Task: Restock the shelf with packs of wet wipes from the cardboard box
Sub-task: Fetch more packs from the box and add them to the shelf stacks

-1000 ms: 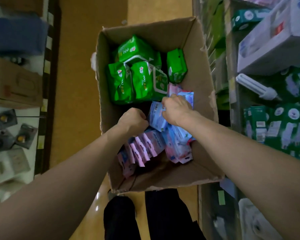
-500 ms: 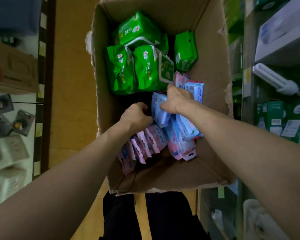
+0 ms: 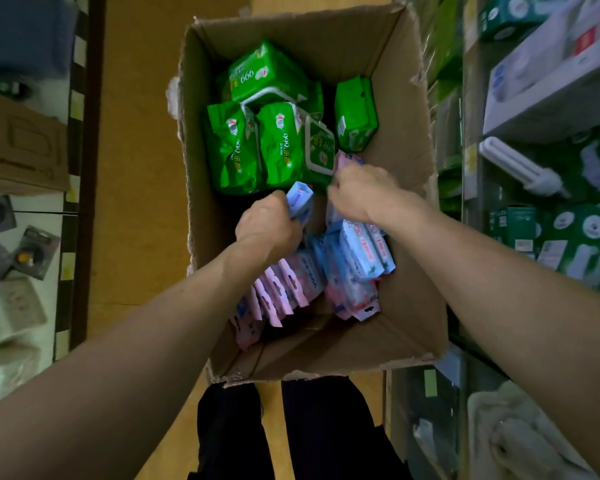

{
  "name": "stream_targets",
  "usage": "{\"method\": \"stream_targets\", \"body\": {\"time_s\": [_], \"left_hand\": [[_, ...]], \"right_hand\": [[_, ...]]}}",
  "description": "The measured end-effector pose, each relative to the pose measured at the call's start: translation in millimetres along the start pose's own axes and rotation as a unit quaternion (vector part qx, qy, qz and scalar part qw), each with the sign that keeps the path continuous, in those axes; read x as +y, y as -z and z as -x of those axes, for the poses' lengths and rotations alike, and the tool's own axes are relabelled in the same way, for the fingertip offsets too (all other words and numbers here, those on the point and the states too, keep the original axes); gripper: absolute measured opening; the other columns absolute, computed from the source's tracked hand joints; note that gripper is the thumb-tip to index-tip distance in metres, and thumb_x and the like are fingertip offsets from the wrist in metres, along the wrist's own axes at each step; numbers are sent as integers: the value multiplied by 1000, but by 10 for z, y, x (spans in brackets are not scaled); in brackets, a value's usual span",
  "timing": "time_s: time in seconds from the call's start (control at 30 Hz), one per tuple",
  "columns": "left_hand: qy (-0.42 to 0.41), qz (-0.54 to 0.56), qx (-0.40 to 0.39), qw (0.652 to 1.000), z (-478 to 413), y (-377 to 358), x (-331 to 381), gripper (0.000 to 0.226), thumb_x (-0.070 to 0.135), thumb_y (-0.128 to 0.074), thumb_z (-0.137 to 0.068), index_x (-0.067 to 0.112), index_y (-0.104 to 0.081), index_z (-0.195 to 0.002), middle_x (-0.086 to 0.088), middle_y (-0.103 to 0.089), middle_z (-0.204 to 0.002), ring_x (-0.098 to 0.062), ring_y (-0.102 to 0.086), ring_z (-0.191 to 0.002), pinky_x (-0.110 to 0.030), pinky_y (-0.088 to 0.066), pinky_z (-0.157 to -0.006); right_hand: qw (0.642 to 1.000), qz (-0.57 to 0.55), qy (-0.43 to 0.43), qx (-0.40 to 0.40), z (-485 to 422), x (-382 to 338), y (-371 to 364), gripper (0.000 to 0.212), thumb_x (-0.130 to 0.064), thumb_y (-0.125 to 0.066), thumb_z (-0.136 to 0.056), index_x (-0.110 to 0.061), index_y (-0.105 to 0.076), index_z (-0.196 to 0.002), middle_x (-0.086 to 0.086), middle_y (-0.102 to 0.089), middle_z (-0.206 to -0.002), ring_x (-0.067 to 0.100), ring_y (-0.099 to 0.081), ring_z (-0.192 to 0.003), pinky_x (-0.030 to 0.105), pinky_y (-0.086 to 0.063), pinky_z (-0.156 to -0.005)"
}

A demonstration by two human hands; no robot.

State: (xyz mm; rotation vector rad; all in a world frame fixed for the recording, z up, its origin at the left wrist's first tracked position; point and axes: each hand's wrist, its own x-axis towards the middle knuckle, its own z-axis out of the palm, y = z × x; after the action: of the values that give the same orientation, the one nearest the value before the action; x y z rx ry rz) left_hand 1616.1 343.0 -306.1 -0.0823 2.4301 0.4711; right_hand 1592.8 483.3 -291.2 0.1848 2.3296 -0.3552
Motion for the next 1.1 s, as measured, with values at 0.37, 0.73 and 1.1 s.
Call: {"method": "stream_targets", "body": {"time_s": [0.37, 0.73, 1.1], "left_hand": [[32, 45, 15, 998, 97, 101, -67, 29, 26, -58, -90, 5, -53, -110, -17, -59, -114, -38, -55, -105, -33, -38, -74], [33, 86, 51, 994, 576, 766, -52, 20, 27, -57, -88, 9, -48, -91, -8, -52, -91, -31, -53, -86, -30, -37, -68], [55, 185, 133, 972, 1390, 1675, -832, 17, 25, -60, -86, 8, -57, -90, -10, -65, -96, -31, -66, -91, -39, -57, -80]], "right_hand": [[981, 183, -46, -36, 200, 175, -484, 29, -25, -57, -92, -17, -56, -119, 2, -59, -123, 22, -56, -115, 29, -44, -82], [994, 105, 26, -8, 758, -252, 388, 38, -48, -60, -81, -12, -52, -89, 9, -54, -91, 28, -54, -82, 29, -46, -72], [991, 83, 86, 62, 1634, -1586, 859, 31, -41, -62, -77, -12, -57, -67, 2, -57, -54, 20, -56, -42, 16, -33, -38]]}}
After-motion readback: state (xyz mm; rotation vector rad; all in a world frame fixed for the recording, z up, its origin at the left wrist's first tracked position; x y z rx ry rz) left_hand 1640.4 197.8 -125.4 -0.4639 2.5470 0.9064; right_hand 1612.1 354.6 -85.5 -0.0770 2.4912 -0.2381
